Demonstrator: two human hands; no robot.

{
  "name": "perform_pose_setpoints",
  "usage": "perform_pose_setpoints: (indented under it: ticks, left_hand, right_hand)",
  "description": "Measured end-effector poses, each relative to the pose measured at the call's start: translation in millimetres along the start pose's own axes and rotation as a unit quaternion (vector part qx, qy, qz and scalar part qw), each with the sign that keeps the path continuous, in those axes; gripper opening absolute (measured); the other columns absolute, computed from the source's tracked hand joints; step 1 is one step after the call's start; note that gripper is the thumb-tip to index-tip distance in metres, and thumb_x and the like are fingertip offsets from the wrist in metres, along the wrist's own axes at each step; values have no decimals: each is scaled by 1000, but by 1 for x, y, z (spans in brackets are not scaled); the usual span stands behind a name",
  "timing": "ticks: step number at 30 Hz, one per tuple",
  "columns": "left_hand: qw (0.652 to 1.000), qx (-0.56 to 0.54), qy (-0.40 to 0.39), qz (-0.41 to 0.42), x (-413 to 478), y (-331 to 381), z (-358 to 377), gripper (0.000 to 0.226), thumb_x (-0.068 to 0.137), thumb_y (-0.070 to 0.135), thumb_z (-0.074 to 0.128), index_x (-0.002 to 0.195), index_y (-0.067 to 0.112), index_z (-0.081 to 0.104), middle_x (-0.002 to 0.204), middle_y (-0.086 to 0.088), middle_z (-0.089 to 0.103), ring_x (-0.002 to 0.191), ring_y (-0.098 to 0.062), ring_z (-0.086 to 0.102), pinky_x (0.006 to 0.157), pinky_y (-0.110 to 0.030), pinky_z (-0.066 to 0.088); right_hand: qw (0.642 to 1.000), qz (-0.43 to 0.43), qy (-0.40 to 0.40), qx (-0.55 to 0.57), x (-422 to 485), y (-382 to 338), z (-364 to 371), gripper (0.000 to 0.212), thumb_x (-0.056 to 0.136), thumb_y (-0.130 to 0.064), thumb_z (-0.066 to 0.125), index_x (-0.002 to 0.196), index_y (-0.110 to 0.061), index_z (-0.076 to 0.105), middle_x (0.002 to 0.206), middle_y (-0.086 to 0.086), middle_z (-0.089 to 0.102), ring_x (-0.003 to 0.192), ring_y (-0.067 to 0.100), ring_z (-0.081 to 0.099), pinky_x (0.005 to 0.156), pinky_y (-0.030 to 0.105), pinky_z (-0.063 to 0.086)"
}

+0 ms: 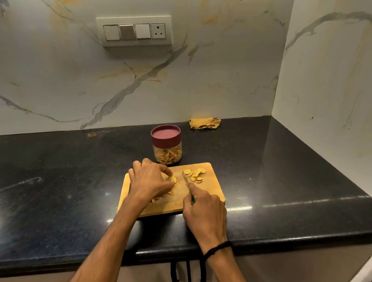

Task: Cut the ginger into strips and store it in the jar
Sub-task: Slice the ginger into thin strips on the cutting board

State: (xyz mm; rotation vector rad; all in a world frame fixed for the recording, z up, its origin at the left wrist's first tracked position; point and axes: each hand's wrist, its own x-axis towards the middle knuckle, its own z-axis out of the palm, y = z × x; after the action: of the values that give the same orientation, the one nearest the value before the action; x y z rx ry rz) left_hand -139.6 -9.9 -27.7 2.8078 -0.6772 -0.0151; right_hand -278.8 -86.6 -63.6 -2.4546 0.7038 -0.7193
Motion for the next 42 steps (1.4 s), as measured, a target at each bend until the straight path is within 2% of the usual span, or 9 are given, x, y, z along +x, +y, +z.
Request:
perform_pose_setpoints:
  ticks: [2,6,10,19,27,30,34,38,42]
  left_hand:
    - [1000,-3,5,-1,0,-1,-1,35,85,52,72,119,41,70,130,-3,48,120,-25,38,102,-40,36]
    - [1000,-6,10,0,0,-1,0,34,85,52,72,117,40,70,128,-2,49,118,-25,38,100,-40,36]
    - [1000,-4,16,2,-1,-1,2,36,85,53,72,118,40,71,130,-3,49,120,-25,39,102,-41,36]
    - [999,-10,35,-2,0,2,7,32,85,51,73,115,40,72,127,-3,51,119,-25,39,102,-41,34]
    - [997,-47,54,-7,4,4,12,29,82,42,78,106,27,79,115,-2,59,108,-21,38,95,-38,37]
    - [996,-67,54,-13,7,2,13,28,80,42,80,102,25,80,111,-2,61,107,-21,37,95,-40,40]
    - [996,-70,52,-25,9,0,13,31,79,43,80,103,23,79,109,-2,61,109,-22,38,93,-39,37]
    - [996,-75,48,-26,11,-3,14,33,80,45,79,105,24,79,110,-1,63,103,-19,34,83,-34,30]
    - [996,-74,39,-20,11,-5,12,32,80,48,79,106,30,79,116,0,62,109,-21,36,87,-35,30]
  right_hand:
    - [1000,3,-2,3,-2,-1,-2,43,101,-35,41,144,-37,41,83,-6,67,59,8,42,41,13,24]
    - [1000,-23,-13,15,-2,-2,-2,42,101,-35,42,142,-36,45,85,-4,69,63,7,45,44,12,22]
    - [999,-46,-23,16,-3,-2,1,41,101,-36,41,141,-34,48,88,-4,70,68,8,54,55,16,32]
    - [998,-63,-23,1,0,-2,5,42,101,-36,40,142,-31,47,86,-2,68,65,7,46,57,19,36]
    - [996,-78,-34,-20,0,-8,2,35,103,-32,37,135,-30,52,87,-2,65,66,9,43,51,18,24]
    - [996,-67,-44,-25,0,-17,3,33,103,-30,39,133,-25,53,96,2,66,73,13,51,61,22,32]
    - [997,-41,-53,-46,-1,-24,4,32,103,-27,40,133,-22,51,98,4,65,88,19,63,63,25,36]
    - [996,-36,-55,-65,-17,-23,0,34,103,-25,41,136,-21,45,96,4,64,87,20,64,63,26,36]
    - [997,-34,-53,-49,-35,-15,-11,37,103,-28,40,140,-26,40,88,0,55,76,15,53,65,24,35]
